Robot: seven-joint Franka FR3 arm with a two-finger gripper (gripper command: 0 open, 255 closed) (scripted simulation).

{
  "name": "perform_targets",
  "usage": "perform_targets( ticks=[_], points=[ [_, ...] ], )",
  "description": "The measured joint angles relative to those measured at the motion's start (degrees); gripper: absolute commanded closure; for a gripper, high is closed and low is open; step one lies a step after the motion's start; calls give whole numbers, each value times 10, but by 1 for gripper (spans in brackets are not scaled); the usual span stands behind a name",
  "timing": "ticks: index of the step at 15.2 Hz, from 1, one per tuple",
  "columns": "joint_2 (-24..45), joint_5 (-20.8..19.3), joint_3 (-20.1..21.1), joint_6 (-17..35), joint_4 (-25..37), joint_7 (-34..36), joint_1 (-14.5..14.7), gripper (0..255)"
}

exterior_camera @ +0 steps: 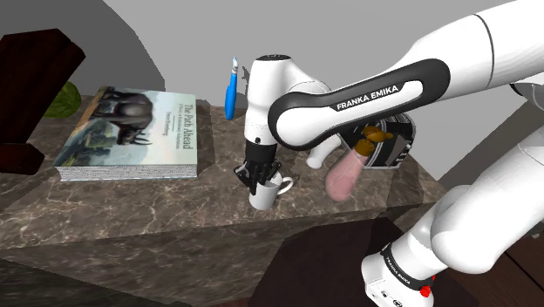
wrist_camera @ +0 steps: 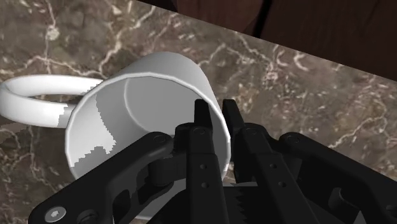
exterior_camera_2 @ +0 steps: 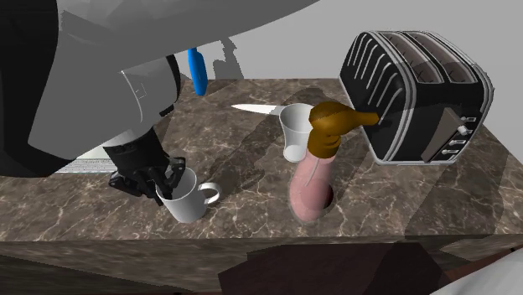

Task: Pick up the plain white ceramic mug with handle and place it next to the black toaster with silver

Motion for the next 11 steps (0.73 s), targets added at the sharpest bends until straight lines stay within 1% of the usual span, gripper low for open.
perform_targets(
  ticks=[11],
  points=[
    [-42,16,-3,-77,39,-7,-2,255]
  ],
)
